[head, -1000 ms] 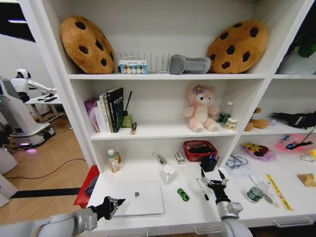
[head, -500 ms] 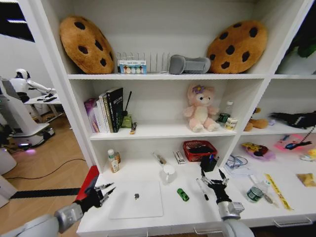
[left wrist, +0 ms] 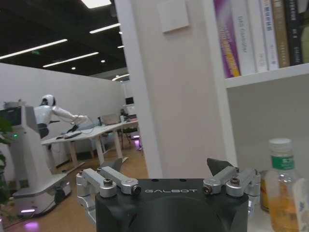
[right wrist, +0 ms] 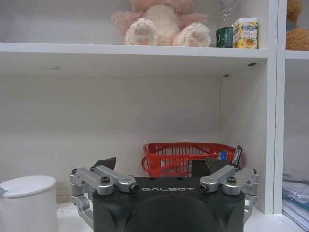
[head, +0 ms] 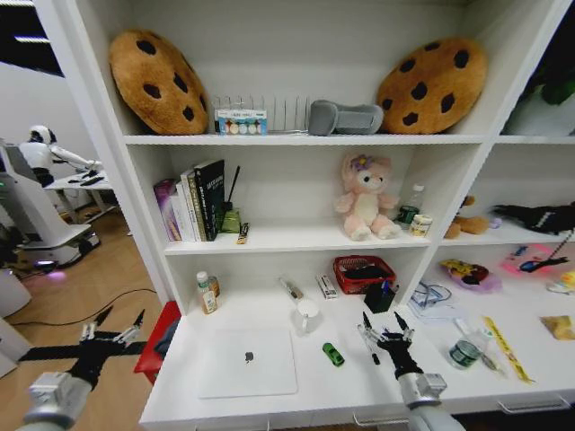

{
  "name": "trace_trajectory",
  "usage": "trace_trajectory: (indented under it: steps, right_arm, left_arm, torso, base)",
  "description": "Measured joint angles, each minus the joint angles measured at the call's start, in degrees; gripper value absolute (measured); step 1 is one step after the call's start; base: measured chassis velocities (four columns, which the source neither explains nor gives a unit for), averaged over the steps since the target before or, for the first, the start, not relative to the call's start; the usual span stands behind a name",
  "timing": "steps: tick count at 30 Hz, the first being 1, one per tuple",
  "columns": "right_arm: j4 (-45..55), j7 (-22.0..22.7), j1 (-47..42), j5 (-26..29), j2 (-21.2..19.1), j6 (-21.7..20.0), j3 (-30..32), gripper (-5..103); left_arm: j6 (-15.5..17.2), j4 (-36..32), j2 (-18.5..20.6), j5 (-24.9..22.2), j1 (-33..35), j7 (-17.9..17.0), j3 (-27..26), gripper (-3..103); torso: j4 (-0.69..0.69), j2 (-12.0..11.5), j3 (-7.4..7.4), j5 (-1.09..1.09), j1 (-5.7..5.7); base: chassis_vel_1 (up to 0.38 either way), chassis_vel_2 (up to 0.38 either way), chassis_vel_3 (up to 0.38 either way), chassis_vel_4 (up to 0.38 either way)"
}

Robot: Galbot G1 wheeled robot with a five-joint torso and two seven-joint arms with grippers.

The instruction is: Organize the objects on the table.

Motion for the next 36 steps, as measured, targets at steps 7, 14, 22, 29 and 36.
trace_trajectory:
  steps: [7, 14, 22, 29, 36]
  right_arm:
    - [1.1, -3.9, -3.1, 1.5, -1.2, 0.7, 0.0, 100]
    - [0.9, -7.4, -4.8, 0.8, -3.1, 1.8, -1.0, 100]
    - [-3.4, -10.3, -2.9, 3.3, -15.6, 2.2, -7.3, 100]
    - [-7.0, -10.6, -0.3, 4.3, -16.7, 1.9, -11.5, 100]
    - [-9.9, -11.1, 2.0, 3.8, -16.6, 2.2, -14.7, 100]
  left_arm:
    - [0.1, 1.3, -4.4, -1.1, -2.4, -1.0, -1.5, 100]
    - [-0.1, 2.1, -7.0, -0.6, -3.1, -1.3, -1.7, 100]
    - [0.3, 2.8, -10.6, 1.0, -5.8, -2.6, -1.9, 100]
    - [-0.1, 1.5, -11.9, -0.1, -3.6, -0.1, -1.8, 100]
    - [-1.5, 0.8, -11.3, -0.1, -1.1, 1.9, -1.3, 100]
  torso:
    - [-0.01, 0.0, 0.00, 0.00, 0.00]
    - [0.01, 0.0, 0.00, 0.00, 0.00]
    - [0.00, 0.0, 0.01, 0.00, 0.00]
    - [0.01, 0.0, 0.01, -0.01, 0.00]
    - [0.01, 0.0, 0.01, -0.01, 0.00]
  base:
    - [0.000, 0.000, 0.000, 0.000]
    - [0.000, 0.000, 0.000, 0.000]
    - [0.000, 0.000, 0.000, 0.000]
    - [0.000, 0.000, 0.000, 0.000]
    - [0.000, 0.000, 0.000, 0.000]
